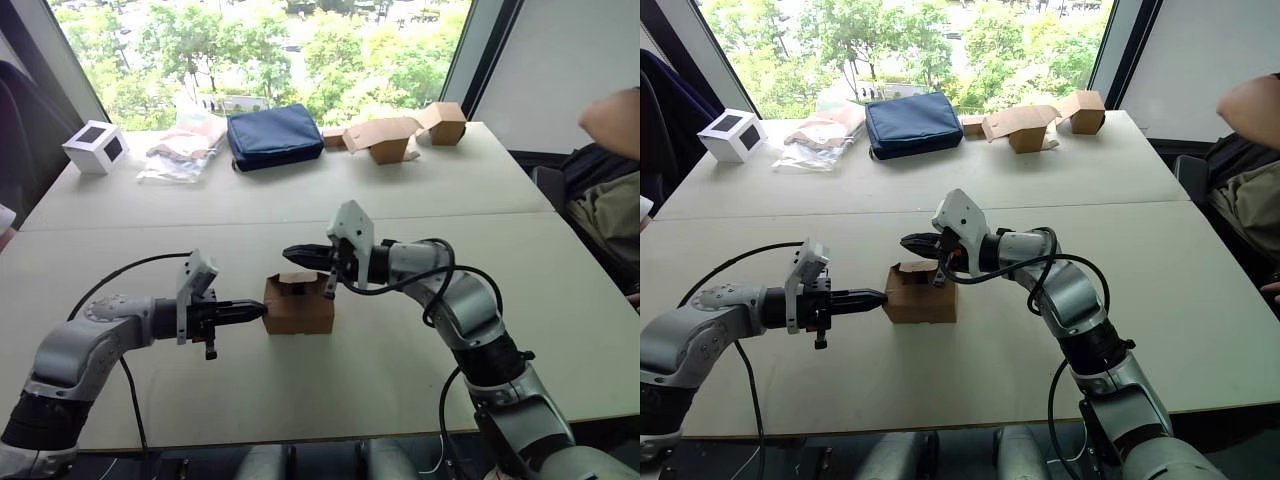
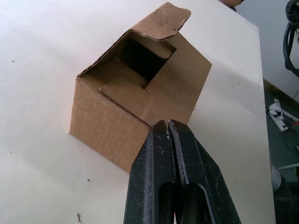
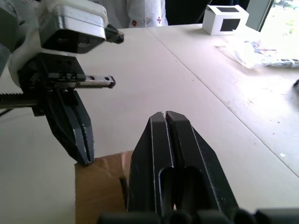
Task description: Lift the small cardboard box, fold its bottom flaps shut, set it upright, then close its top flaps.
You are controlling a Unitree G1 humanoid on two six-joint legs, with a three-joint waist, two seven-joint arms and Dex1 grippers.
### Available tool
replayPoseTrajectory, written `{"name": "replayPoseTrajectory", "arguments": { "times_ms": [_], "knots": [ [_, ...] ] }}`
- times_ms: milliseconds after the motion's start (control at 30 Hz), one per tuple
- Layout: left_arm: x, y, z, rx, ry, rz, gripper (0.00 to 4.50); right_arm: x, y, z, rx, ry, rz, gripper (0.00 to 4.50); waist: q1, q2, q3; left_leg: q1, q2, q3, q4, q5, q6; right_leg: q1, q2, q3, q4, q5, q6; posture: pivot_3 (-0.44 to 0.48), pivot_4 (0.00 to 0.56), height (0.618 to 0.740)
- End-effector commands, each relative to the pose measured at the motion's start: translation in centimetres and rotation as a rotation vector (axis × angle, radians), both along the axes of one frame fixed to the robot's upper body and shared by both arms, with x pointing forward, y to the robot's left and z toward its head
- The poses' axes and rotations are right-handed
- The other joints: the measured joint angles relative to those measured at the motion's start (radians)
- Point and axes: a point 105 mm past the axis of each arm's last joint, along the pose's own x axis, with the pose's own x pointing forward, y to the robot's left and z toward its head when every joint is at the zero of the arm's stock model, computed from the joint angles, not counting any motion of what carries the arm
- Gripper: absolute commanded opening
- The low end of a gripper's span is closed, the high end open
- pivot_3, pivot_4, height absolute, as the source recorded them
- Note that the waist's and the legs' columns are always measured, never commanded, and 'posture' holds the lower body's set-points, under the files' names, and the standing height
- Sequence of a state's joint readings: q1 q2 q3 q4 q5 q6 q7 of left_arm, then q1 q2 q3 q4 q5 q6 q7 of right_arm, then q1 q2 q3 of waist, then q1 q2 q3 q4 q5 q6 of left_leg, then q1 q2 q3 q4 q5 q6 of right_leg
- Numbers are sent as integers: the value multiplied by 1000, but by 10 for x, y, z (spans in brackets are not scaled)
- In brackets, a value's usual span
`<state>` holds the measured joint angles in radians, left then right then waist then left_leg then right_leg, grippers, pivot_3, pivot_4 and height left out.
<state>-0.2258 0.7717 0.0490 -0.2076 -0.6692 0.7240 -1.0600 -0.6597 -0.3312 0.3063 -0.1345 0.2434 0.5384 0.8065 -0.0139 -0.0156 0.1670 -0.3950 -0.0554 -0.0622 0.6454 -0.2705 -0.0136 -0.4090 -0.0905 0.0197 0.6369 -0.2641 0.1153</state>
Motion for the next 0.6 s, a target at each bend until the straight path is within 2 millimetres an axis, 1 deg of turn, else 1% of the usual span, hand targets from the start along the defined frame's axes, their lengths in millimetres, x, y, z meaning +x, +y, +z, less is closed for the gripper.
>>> {"name": "replayPoseTrajectory", "arguments": {
  "times_ms": [33, 100, 267, 300, 400, 467, 533, 600],
  "knots": [
    [0, 0, -8, 9, 9, 6, 43, 1, 4, -7, -79, -49, 9, 0, 0, 0, 0, 0, 0, 0, 0, 0, 0, 0, 0, 0, 0, 0, 0, 0, 150, 740],
    [0, 1, -9, 10, 8, 8, 43, -7, 6, -15, -104, -28, 52, 0, 0, 0, 0, 0, 0, 0, 0, 0, 0, 0, 0, 0, 0, 0, 0, 0, 150, 740],
    [1, 4, -8, 7, -1, 18, 43, -19, 6, -23, -112, 8, 93, 0, 0, 0, 0, 0, 0, 0, 0, 0, 0, 1, 0, -1, 0, 0, 0, 0, 150, 740],
    [2, 4, -5, -6, -11, 25, 43, -20, 5, -24, -111, 12, 96, 0, 0, 0, 0, 0, 0, 0, 0, 0, 0, 1, 0, -1, 0, 0, 0, 0, 150, 740],
    [8, 5, 15, -102, -36, 51, 43, -22, 5, -24, -109, 14, 93, 0, 0, 0, 0, 0, 0, 0, 0, 0, 0, 1, 0, 0, 0, 0, 0, 0, 150, 740],
    [15, 6, 26, -135, -63, 68, 43, -21, 5, -23, -107, 9, 85, 0, 0, 0, 0, 0, 0, 0, 0, 0, 0, 1, 0, -1, 0, 0, 0, 0, 150, 740],
    [22, 6, 29, -129, -83, 81, 43, -20, 4, -22, -113, -4, 78, 0, 2, 0, 0, 0, 0, -1, 0, 0, 0, 1, 1, -1, 0, 0, 0, 0, 150, 740],
    [28, 4, 22, -83, -94, 85, 43, -20, 4, -22, -115, -8, 79, 0, 1, 0, 0, 0, 0, -1, 0, 0, 0, 1, 1, -1, 0, 0, 0, 0, 150, 740]
  ]
}}
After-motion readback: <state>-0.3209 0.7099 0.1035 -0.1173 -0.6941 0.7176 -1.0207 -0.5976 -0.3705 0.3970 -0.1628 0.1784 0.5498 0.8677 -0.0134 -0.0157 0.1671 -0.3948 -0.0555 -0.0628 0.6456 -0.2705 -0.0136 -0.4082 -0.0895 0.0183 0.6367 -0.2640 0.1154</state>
